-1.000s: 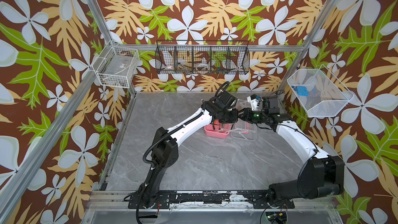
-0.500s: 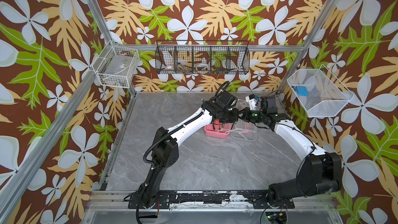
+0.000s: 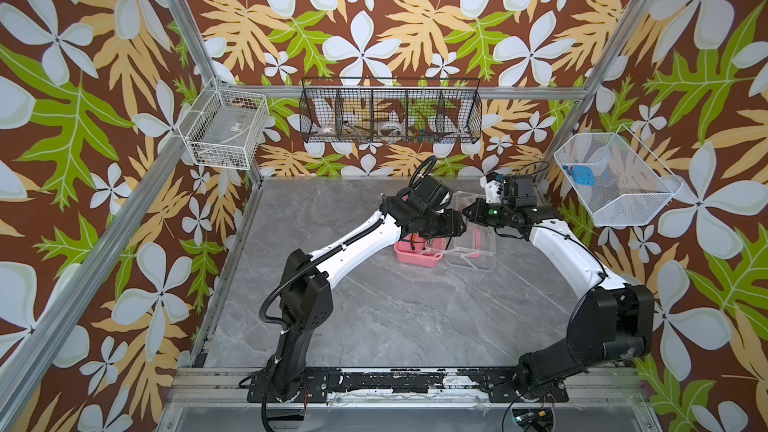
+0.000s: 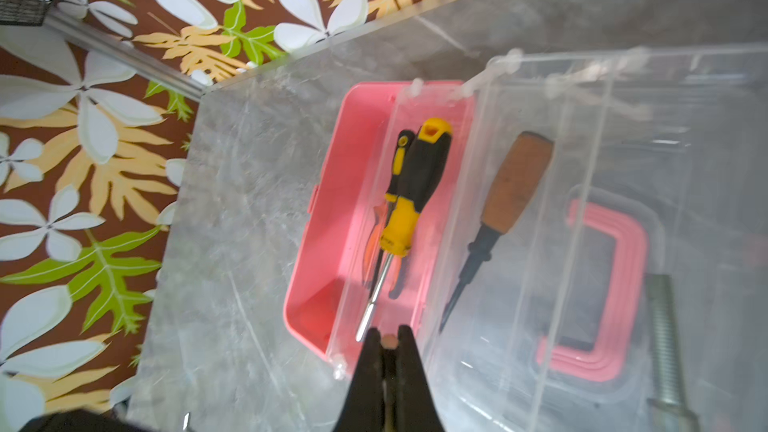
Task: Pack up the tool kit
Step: 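Open the left gripper to drop the gold hex key into the tray, then move the left gripper to the silver hex key and grasp it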
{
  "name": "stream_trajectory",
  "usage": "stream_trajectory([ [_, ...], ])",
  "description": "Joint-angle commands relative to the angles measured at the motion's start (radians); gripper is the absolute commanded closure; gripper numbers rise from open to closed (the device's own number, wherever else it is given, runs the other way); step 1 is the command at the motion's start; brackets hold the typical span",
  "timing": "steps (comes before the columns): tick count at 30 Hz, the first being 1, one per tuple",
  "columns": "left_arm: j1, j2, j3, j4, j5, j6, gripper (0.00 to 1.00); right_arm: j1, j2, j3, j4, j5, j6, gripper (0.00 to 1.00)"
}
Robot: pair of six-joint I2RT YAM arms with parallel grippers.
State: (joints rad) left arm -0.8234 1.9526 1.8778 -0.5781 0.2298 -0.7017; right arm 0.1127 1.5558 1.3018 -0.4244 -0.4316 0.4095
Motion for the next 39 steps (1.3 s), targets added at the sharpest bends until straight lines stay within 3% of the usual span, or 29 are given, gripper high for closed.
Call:
stream_trajectory([
  [1,0.020,-0.087,-0.100,0.039,-0.070,0.005,0.31,0.002,0.035,0.020,-0.057,0.112,-0.058,1.00],
  [10,0.164,-0.362,-0.477,0.120,-0.061,-0.053,0.29,0.015,0.162,0.080,-0.067,0.129,-0.058,0.93],
  [13,0.182,-0.412,-0.529,0.118,-0.070,-0.052,0.28,0.018,0.191,0.104,-0.062,0.135,-0.055,0.85],
  [16,0.199,-0.445,-0.553,0.089,-0.080,-0.042,0.28,0.018,0.221,0.147,-0.084,0.135,-0.063,0.68],
  [19,0.209,-0.477,-0.570,0.031,-0.129,-0.030,0.30,0.018,0.222,0.170,-0.086,0.147,-0.060,0.58],
  [21,0.217,-0.504,-0.588,-0.013,-0.165,-0.024,0.35,0.018,0.210,0.184,-0.093,0.161,-0.062,0.58],
  [24,0.239,-0.564,-0.651,-0.082,-0.222,-0.040,0.52,0.059,0.165,0.209,-0.100,0.235,-0.117,0.58],
  [26,0.262,-0.613,-0.715,-0.143,-0.254,-0.067,0.54,0.122,0.130,0.224,-0.115,0.317,-0.169,0.58],
  [29,0.277,-0.694,-0.829,-0.232,-0.303,-0.132,0.54,0.210,0.076,0.201,-0.107,0.411,-0.192,0.58],
  [32,0.278,-0.810,-0.983,-0.270,-0.317,-0.235,0.46,0.284,0.020,0.150,-0.079,0.460,-0.188,0.58],
  [39,0.277,-0.925,-1.178,-0.321,-0.359,-0.378,0.41,0.331,-0.029,0.099,-0.058,0.411,-0.149,0.58],
])
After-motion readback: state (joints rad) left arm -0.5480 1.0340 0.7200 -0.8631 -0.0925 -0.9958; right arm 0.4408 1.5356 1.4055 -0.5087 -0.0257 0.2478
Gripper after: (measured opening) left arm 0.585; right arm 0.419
